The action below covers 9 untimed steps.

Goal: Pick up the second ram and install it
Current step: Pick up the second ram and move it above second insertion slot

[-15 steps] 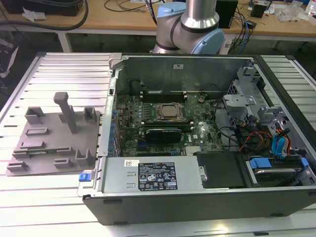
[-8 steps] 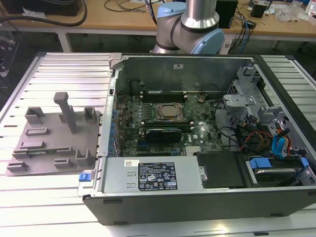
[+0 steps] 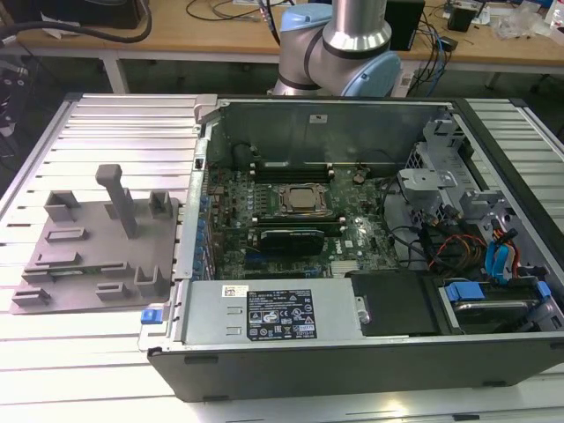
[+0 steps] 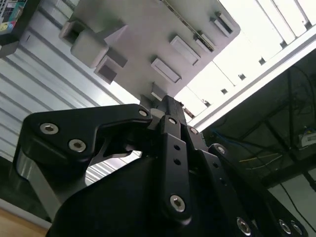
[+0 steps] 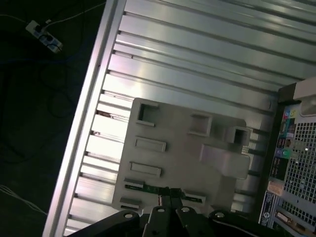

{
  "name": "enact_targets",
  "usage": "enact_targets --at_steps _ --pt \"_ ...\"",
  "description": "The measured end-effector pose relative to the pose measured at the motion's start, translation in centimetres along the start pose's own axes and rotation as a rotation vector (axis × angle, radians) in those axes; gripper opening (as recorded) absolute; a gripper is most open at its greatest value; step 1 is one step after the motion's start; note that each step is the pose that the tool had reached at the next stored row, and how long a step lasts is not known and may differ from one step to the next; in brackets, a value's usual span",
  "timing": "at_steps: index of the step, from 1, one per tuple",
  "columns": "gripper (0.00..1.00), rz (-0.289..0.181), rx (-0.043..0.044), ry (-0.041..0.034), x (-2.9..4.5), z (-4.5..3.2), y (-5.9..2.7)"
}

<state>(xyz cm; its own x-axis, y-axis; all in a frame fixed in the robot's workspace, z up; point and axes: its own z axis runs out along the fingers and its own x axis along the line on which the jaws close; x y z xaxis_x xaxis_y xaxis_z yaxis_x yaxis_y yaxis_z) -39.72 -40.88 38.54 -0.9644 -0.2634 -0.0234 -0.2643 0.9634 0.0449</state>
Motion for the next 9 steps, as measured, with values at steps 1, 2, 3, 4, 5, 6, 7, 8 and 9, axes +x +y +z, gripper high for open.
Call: enact_targets --at_steps 1,2,3,4,5,6,7,8,9 --pt "0.08 -0.016 -0.0004 0.0007 0.0 0.0 0.0" --pt "0.08 -0.039 -0.0009 0.0017 0.0 0.0 0.0" --pt "0.08 -0.05 -0.0012 0.0022 0.0 0.0 0.0" --pt "0.08 -0.059 -0.0014 0.0026 0.0 0.0 0.0" --pt "0.08 -0.082 -0.002 0.0036 0.0 0.0 0.0" --pt "0.08 -0.09 -0.0021 0.004 0.0 0.0 0.0" --pt "0.08 -0.1 -0.0024 0.0045 0.0 0.0 0.0" --pt "0.08 -0.117 -0.0027 0.0053 0.0 0.0 0.0" --pt "0.08 -0.135 -0.0032 0.006 0.0 0.0 0.0"
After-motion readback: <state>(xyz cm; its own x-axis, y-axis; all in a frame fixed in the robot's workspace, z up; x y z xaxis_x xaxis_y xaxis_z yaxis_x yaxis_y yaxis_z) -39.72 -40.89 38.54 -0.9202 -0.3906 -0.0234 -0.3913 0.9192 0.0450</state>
